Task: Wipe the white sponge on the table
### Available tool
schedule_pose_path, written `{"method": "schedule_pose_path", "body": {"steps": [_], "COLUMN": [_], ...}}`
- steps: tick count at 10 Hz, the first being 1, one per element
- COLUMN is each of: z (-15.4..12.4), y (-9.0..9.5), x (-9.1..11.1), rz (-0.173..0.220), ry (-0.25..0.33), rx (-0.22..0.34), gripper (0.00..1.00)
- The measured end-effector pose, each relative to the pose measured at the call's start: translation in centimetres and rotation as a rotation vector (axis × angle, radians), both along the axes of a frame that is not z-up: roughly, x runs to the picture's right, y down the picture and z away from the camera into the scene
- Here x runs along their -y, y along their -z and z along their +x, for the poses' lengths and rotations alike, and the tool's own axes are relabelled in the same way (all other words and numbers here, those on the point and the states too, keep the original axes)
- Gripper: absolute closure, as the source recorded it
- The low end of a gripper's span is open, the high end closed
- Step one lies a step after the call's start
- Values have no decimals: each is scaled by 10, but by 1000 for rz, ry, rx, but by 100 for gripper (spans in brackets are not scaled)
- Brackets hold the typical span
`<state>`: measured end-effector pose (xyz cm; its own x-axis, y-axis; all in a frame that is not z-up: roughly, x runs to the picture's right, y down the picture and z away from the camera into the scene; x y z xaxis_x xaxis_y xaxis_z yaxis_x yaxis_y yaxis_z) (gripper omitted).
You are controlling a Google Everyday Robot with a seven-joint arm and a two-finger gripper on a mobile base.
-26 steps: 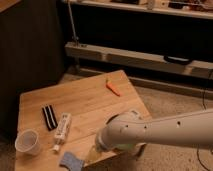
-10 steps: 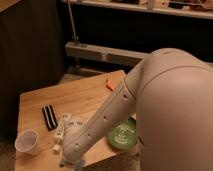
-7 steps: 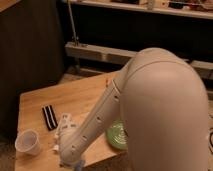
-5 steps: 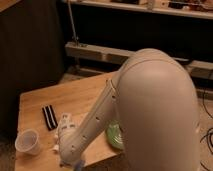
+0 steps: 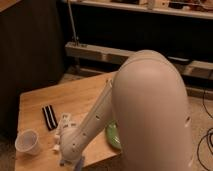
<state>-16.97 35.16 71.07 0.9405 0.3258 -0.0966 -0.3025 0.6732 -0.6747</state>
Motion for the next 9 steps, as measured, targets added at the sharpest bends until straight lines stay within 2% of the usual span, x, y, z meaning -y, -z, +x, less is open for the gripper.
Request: {"method": "schedule_pose_path", "body": {"steps": [4,9], "z": [4,31], "y": [-5,-14], "x": [5,20], "rz": [-5,-22], "ry": [-7,-45], "rx": [-4,-30], "gripper": [58,58]}}
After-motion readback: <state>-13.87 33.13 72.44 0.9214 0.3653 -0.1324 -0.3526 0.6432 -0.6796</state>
